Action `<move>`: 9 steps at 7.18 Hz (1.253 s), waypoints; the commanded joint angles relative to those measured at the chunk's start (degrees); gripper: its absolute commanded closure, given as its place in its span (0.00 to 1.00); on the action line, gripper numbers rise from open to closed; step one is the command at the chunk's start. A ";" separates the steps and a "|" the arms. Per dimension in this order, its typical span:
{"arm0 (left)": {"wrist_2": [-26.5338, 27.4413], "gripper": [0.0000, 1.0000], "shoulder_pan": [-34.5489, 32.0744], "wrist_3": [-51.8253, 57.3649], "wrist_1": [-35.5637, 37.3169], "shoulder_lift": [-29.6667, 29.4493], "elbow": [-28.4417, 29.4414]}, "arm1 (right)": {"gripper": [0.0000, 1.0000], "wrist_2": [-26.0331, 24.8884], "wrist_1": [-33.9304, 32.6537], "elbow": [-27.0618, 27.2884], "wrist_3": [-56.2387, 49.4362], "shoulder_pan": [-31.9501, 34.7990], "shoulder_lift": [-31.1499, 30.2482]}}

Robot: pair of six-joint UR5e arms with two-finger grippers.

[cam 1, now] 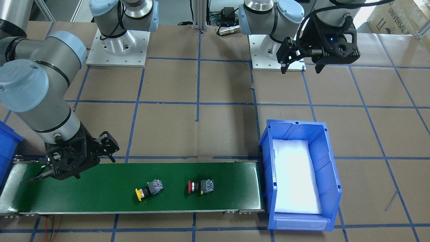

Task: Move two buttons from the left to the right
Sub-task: 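Position the right gripper above the yellow-capped button on the moving belt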

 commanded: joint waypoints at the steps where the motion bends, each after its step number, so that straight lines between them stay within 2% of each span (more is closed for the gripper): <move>1: 0.13 0.00 0.11 0.02 0.09 -0.01 0.07 | 0.00 0.17 0.51 -4.61 -0.02 0.00 1.99; 3: -0.57 0.00 0.54 -0.06 0.70 -0.18 0.25 | 0.00 0.26 1.13 -4.91 0.94 0.00 2.97; 6: -0.05 0.00 0.46 -0.06 0.70 -0.18 0.16 | 0.00 -0.53 1.22 -1.57 7.69 0.00 2.71; 9: -0.40 0.00 0.46 -0.15 0.70 -0.18 0.16 | 0.00 -6.40 4.01 -1.75 20.49 0.09 2.88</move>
